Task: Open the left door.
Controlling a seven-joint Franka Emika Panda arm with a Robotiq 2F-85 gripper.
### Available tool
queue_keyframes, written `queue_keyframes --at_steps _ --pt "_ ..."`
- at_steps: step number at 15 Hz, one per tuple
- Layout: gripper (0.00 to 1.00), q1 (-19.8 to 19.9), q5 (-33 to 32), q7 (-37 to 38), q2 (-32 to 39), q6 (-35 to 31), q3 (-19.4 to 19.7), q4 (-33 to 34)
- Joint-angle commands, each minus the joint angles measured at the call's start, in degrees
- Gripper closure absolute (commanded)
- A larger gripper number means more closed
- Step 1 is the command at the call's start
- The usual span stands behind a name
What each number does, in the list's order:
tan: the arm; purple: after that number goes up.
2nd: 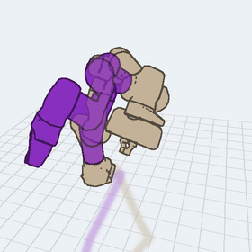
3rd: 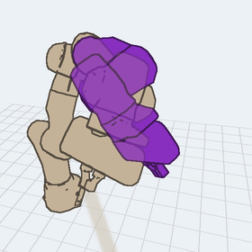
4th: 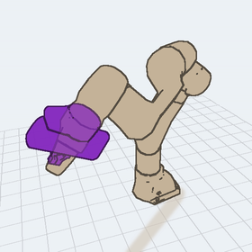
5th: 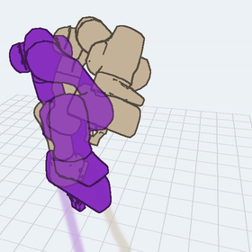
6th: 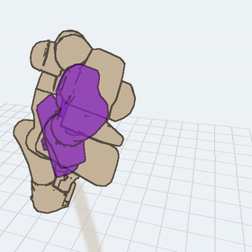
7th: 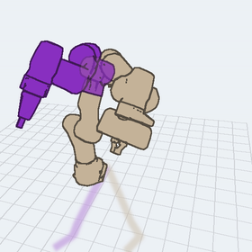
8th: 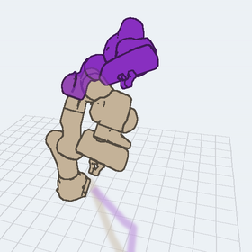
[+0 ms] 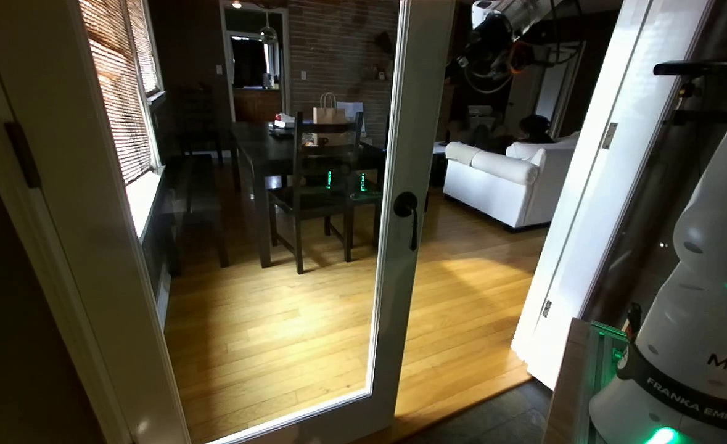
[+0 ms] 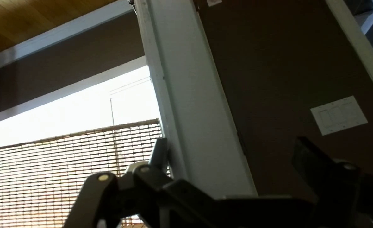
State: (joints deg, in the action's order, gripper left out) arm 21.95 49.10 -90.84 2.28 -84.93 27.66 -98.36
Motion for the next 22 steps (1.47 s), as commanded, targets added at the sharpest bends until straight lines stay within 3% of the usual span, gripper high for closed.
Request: queue_keyframes --at_steps 1,9,12,15,18,22 --pt "0.00 2.15 -3.93 0.06 0.18 6.48 -0.79 2.22" --pt "0.00 3.87 -12.98 0.47 -1.79 17.85 -0.30 3.05" --pt "0.00 4.58 -11.48 1.97 -1.97 19.13 0.08 2.90" --pt "0.00 5.18 -7.13 6.91 -2.36 13.41 0.36 2.49" --pt "0.00 5.16 -9.31 10.16 -1.86 5.68 0.13 3.41" --pt "0.00 3.59 -11.34 16.68 -4.35 -6.77 -1.60 -1.81"
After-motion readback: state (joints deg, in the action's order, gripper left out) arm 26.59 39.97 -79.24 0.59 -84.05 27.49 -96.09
